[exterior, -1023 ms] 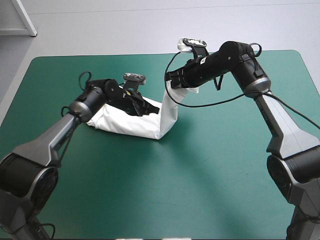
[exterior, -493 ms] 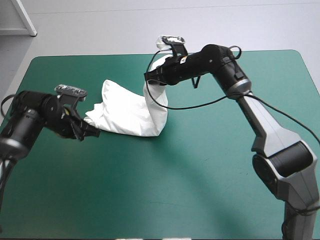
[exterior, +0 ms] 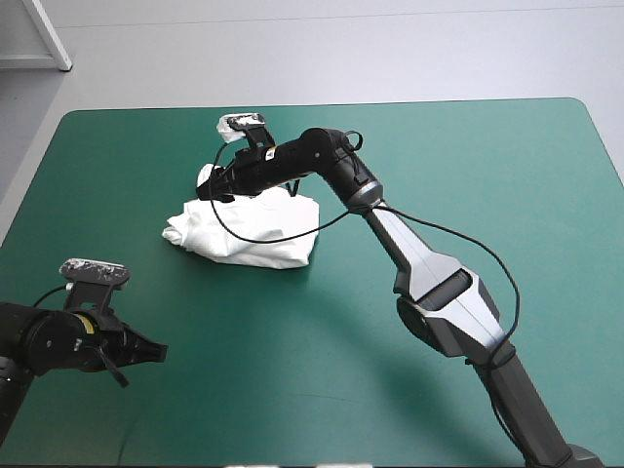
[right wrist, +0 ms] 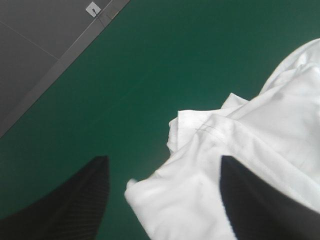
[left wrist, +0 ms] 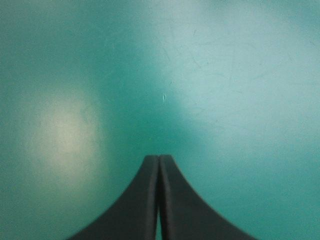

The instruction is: Fold the cloth

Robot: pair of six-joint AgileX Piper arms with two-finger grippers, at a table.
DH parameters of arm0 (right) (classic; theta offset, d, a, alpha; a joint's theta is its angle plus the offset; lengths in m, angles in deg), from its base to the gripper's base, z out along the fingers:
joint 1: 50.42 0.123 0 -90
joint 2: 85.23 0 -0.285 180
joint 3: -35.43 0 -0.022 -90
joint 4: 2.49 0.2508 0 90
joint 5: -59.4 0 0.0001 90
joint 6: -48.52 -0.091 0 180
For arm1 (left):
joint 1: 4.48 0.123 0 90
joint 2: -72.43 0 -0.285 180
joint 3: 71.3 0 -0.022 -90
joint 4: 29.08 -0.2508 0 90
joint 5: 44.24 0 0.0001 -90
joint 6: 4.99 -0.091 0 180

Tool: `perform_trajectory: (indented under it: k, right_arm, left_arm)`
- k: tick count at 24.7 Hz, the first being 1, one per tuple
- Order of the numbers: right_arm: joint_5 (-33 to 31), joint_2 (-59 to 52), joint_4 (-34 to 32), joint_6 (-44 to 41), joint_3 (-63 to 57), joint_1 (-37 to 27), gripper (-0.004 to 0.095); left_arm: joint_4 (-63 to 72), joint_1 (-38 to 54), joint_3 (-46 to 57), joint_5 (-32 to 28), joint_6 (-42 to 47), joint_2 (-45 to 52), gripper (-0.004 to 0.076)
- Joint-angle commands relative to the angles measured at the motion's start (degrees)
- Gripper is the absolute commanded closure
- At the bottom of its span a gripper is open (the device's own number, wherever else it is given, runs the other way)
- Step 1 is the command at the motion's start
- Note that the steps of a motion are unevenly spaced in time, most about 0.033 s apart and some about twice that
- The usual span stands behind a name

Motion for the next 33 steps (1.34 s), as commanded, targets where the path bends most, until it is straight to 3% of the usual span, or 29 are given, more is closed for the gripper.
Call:
perform_trajectory:
  k: [1, 8, 15, 19, 23, 29, 31, 33]
  right_arm:
    - [1.21, -5.18, -0.77, -1.71, 4.31, -0.59, 0.0098]
    - [-12.89, -6.14, -12.98, -13.73, 8.93, -3.88, 0.022]
    - [-13.09, -7.19, -14.99, -18.61, 7.05, -5.16, 0.0259]
    - [-13.09, -11.79, -16.44, -18.3, -3.73, -5.04, 0.0259]
    - [-12.77, -16.2, -18.79, -16.97, -22.16, -4.92, 0.0261]
    - [-9.68, -12.51, -17.2, -17.49, -27.62, -4.45, 0.0262]
    - [-9.54, -11.61, -17.05, -17.49, -27.62, -4.07, 0.0312]
    - [-9.26, -11.47, -17.61, -16.39, -27.62, -3.42, 0.0453]
  left_arm:
    - [0.14, 0.02, -0.46, 2.33, 0.59, 1.39, 0.0734]
    - [0.14, 0.02, -0.46, 2.2, 0.48, 1.39, 0.0734]
    - [-0.18, 0.02, -0.46, 1.82, 0.14, 1.39, 0.0734]
    - [0.18, 0.02, -0.46, 1.44, -0.99, 1.39, 0.0734]
    - [0.18, 0.02, -0.46, 1.55, -0.99, 1.39, 0.0734]
    - [0.18, 0.02, -0.46, 1.67, -0.99, 1.39, 0.0734]
    - [0.18, 0.02, -0.46, 1.67, -0.99, 1.39, 0.0734]
    - [0.18, 0.02, -0.46, 1.67, -0.99, 1.39, 0.0734]
